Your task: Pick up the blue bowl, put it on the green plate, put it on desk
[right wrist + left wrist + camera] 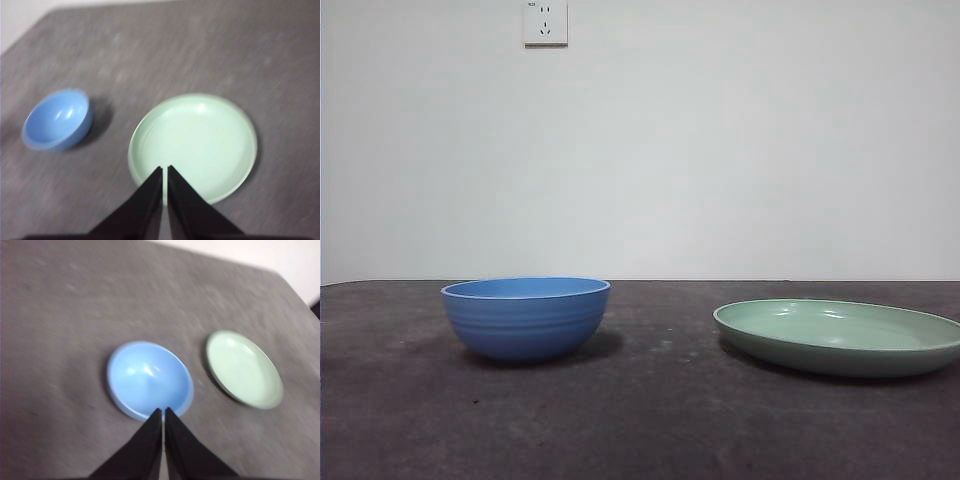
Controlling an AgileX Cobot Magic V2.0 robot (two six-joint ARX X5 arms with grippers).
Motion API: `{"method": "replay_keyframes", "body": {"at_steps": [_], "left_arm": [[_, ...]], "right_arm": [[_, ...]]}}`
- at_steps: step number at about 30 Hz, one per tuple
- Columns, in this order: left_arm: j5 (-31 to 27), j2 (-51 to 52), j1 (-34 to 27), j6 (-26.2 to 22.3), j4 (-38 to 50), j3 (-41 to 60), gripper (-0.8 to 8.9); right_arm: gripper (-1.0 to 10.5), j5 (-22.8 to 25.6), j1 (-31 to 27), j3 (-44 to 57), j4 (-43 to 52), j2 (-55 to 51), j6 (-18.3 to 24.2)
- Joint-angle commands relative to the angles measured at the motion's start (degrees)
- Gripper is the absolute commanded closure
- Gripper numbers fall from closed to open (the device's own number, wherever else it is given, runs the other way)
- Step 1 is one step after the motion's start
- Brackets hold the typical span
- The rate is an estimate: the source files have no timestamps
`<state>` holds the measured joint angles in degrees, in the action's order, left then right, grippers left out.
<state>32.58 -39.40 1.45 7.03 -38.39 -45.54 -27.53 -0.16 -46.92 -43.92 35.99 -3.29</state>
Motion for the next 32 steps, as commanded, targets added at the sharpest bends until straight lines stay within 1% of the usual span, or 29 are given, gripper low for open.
{"method": "replay_keyframes", "body": {"at_steps": [1,4,6,12,18,20,21,22,25,26,27,32], "left_arm": [[1.51,-2.91,1.62,-4.55,-3.52,-3.37,8.04],[2.71,-5.46,4.28,-7.23,-8.22,-5.79,8.04],[2.82,-6.25,6.03,-8.00,-9.73,-6.54,8.04],[2.84,-6.38,9.22,-7.98,-10.27,-6.62,8.04],[2.84,-6.38,9.55,-7.87,-10.49,-6.62,8.02],[2.84,-6.38,9.55,-7.58,-10.56,-6.62,7.56],[2.84,-6.38,9.55,-7.43,-10.56,-6.62,7.23],[2.84,-6.38,9.55,-7.43,-10.60,-6.62,6.50],[2.84,-6.38,9.55,-7.43,-10.82,-6.62,4.82],[2.82,-6.38,9.55,-7.43,-10.88,-6.62,4.52],[2.82,-6.38,9.55,-7.43,-10.93,-6.62,4.33],[2.82,-6.38,9.55,-6.99,-10.88,-6.62,4.33]], "right_arm": [[9.4,-2.69,0.20,-3.74,-4.28,3.15,5.03],[9.4,-4.07,1.09,-6.27,-8.98,5.75,7.50],[9.4,-4.02,2.16,-6.95,-11.37,6.62,8.63],[9.4,-4.00,5.20,-7.02,-15.41,6.73,9.97],[9.4,-4.00,6.14,-7.02,-15.74,6.64,9.79],[9.3,-4.02,6.14,-7.02,-15.74,6.64,9.75],[9.0,-4.02,6.14,-7.02,-15.74,6.64,9.75],[8.3,-4.04,6.14,-7.02,-15.74,6.64,9.64],[6.1,-4.02,6.14,-7.02,-15.74,6.64,8.79],[5.8,-4.02,6.14,-7.02,-15.74,6.64,8.57],[5.7,-4.02,6.14,-7.02,-15.74,6.64,8.44],[5.7,-4.02,6.14,-7.02,-15.74,6.64,8.44]]}}
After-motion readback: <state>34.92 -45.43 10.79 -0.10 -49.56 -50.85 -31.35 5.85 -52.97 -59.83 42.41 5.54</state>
